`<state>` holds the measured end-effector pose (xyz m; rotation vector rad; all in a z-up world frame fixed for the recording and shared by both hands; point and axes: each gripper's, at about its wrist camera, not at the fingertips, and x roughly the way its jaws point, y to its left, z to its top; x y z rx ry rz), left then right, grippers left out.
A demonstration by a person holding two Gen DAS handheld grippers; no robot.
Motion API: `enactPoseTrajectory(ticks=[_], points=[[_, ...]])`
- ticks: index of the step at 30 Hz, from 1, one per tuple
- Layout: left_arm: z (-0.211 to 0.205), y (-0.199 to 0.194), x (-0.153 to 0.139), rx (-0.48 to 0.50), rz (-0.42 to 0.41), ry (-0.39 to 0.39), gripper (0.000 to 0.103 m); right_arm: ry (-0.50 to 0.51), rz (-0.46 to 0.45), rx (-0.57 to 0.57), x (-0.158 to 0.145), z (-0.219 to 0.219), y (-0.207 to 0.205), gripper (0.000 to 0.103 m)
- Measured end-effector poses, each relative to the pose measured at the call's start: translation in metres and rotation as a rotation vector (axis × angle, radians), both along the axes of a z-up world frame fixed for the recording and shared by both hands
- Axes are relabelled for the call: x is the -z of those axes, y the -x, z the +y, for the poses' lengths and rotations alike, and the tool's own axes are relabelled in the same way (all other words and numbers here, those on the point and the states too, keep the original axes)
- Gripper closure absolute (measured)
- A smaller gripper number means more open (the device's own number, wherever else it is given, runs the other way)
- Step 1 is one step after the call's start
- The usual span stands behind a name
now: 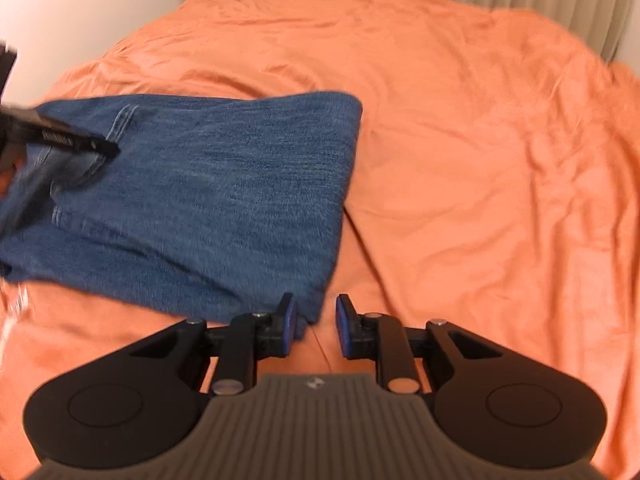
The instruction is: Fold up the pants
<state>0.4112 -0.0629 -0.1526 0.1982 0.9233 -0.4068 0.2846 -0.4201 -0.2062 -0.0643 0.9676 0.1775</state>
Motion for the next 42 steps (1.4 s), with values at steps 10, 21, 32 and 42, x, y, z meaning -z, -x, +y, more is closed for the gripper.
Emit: enactPoseTrajectory(ticks=[10,21,32,42], points=[[-0.01,0.063,-0.009,0.06,-0.001,0.029,0.056,0.186,-0.15,-0.111,0.013,0.044,0.032,0.067],[-0.019,0.061,0.024,-0.008,0.108,-0.03,0.076,0.605,-0.237,-0.316,0.05,0.093,0.023,0.068],[-0.042,0.058,0.034,0.077,0.097,-0.15,0.077,0.524,-0.167,-0.307,0.047,0.06,0.015,0.1],[-0.037,0.062,0.023,0.117,0.154,-0.203,0.072,0.495,-0.12,-0.322,0.035,0.054,0.025,0.103]])
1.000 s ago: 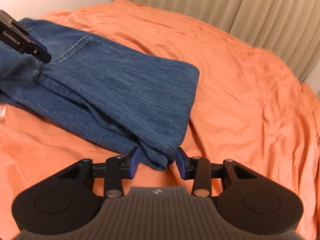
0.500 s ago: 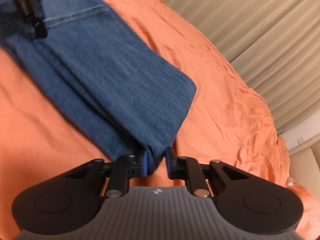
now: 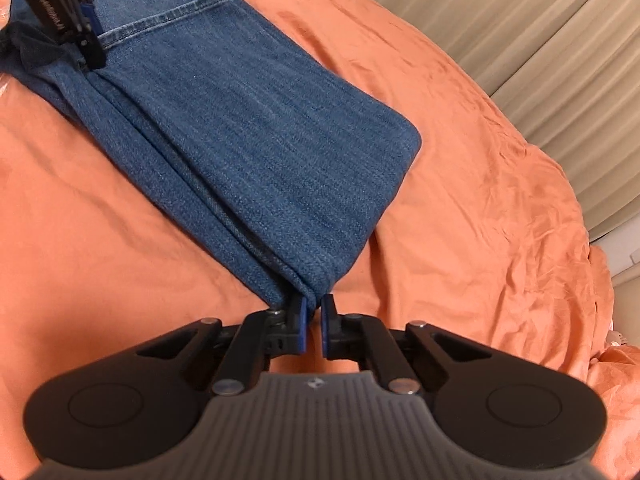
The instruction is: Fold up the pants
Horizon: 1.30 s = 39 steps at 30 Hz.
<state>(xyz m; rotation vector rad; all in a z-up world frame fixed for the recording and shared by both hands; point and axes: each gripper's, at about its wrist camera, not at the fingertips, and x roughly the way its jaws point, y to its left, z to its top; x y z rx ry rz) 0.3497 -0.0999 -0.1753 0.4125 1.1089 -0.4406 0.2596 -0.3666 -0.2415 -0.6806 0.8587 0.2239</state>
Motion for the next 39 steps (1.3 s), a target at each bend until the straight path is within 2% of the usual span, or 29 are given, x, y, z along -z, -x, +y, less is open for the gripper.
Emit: enactPoseTrajectory(ticks=[1,4,7,10,14,18,20,23,27,30,36,39], points=[[0.005,0.005,0.002,0.002,0.01,-0.023,0.072,0.003,0.012,0.0,-0.001,0.0,0.001,0.103],[0.024,0.019,-0.005,0.015,-0.043,-0.048,0.072,0.017,0.06,0.032,0.001,-0.008,0.005,0.103],[0.055,0.027,-0.025,-0.029,-0.047,0.043,0.072,-0.048,0.076,0.091,-0.009,-0.026,0.014,0.103],[0.083,0.034,-0.046,-0.08,-0.094,0.086,0.071,-0.098,0.064,0.107,-0.025,-0.032,0.019,0.103],[0.12,0.037,-0.075,-0.166,-0.128,0.133,0.061,-0.181,0.039,0.083,-0.052,-0.019,0.016,0.103],[0.163,0.043,-0.096,-0.282,-0.183,0.185,0.048,-0.234,0.018,0.021,-0.07,0.011,0.007,0.103],[0.189,0.042,-0.103,-0.354,-0.205,0.222,0.04,-0.265,0.022,-0.009,-0.076,0.028,0.001,0.103],[0.228,0.043,-0.105,-0.459,-0.234,0.254,0.035,-0.305,0.044,-0.063,-0.082,0.054,-0.01,0.102],[0.283,0.041,-0.098,-0.666,-0.25,0.372,0.03,-0.312,0.072,-0.135,-0.085,0.088,-0.028,0.099],[0.319,0.042,-0.084,-0.803,-0.278,0.471,0.028,-0.318,0.092,-0.18,-0.083,0.109,-0.043,0.088],[0.376,0.041,-0.031,-1.068,-0.211,0.724,0.028,-0.318,0.12,-0.212,-0.075,0.141,-0.08,0.081],[0.389,0.039,-0.005,-1.141,-0.175,0.819,0.027,-0.317,0.137,-0.222,-0.068,0.153,-0.101,0.081]])
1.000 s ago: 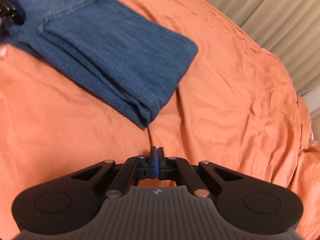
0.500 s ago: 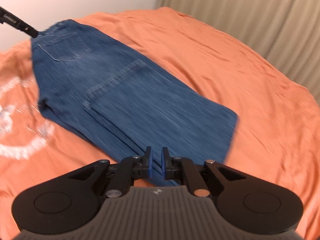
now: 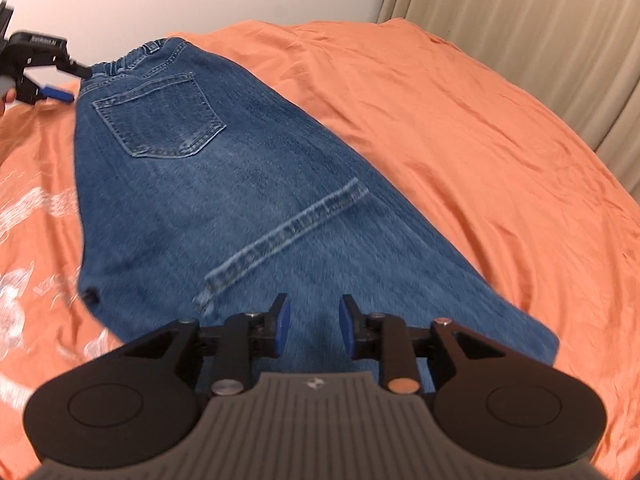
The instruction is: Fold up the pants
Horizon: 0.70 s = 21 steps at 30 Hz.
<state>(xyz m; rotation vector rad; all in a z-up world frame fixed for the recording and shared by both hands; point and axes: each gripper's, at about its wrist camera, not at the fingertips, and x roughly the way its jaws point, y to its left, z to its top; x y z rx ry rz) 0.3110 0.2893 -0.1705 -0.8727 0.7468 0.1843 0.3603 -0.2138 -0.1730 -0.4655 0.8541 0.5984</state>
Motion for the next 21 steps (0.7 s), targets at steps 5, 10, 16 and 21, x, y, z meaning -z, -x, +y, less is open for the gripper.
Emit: enactPoseTrajectory(ticks=[5,10,16,21], points=[[0.01,-0.008,0.02,-0.051,-0.076,0.057,0.024,-0.01,0.027,-0.028,0.013,0.014,-0.033,0.081],[0.004,-0.02,0.028,-0.065,-0.092,0.018,0.024,0.035,0.022,-0.134,0.026,0.03,-0.06,0.077],[0.004,-0.027,0.026,-0.073,-0.127,-0.001,0.032,0.034,0.029,-0.204,0.033,0.05,-0.088,0.069],[0.016,-0.025,0.027,-0.07,-0.161,0.069,0.074,0.04,0.155,-0.174,0.058,0.06,-0.108,0.069]])
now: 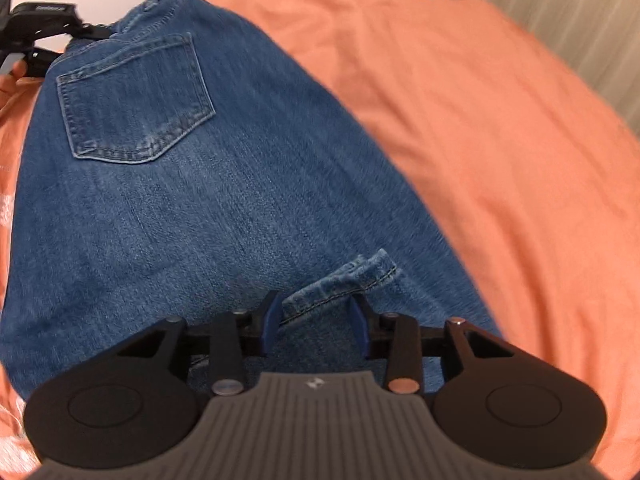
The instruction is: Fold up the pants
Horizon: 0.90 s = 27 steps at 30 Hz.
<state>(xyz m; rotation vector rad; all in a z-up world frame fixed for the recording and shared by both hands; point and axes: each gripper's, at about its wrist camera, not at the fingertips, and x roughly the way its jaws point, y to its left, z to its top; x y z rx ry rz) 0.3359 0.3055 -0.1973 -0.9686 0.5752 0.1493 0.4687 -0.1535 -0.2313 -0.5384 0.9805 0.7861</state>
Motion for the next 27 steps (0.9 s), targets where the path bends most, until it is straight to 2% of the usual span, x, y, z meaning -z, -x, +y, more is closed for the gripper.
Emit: enactPoseTrajectory(ticks=[1,3,8,14,21,24,27], points=[[0.001,0.0,-0.003,0.019,-0.008,-0.009,0.08,-0.009,0.03,0.024,0.004,0.0,-0.003,0.069],[0.0,-0.002,-0.013,0.053,-0.02,-0.052,0.083,-0.023,0.069,0.062,0.01,0.001,-0.009,0.068],[-0.015,-0.004,-0.051,0.093,-0.035,-0.154,0.085,0.013,0.05,0.066,0.009,0.009,-0.006,0.066],[-0.057,-0.012,-0.116,0.159,-0.063,-0.32,0.086,-0.037,-0.003,0.107,-0.024,-0.006,0.01,0.068],[-0.157,-0.011,-0.203,0.265,-0.161,-0.527,0.086,-0.104,-0.026,0.179,-0.07,-0.065,0.05,0.067],[-0.22,-0.009,-0.231,0.327,-0.19,-0.669,0.086,-0.139,-0.036,0.208,-0.085,-0.096,0.067,0.067],[-0.291,-0.007,-0.246,0.404,-0.198,-0.829,0.086,-0.171,-0.048,0.259,-0.094,-0.131,0.087,0.067]])
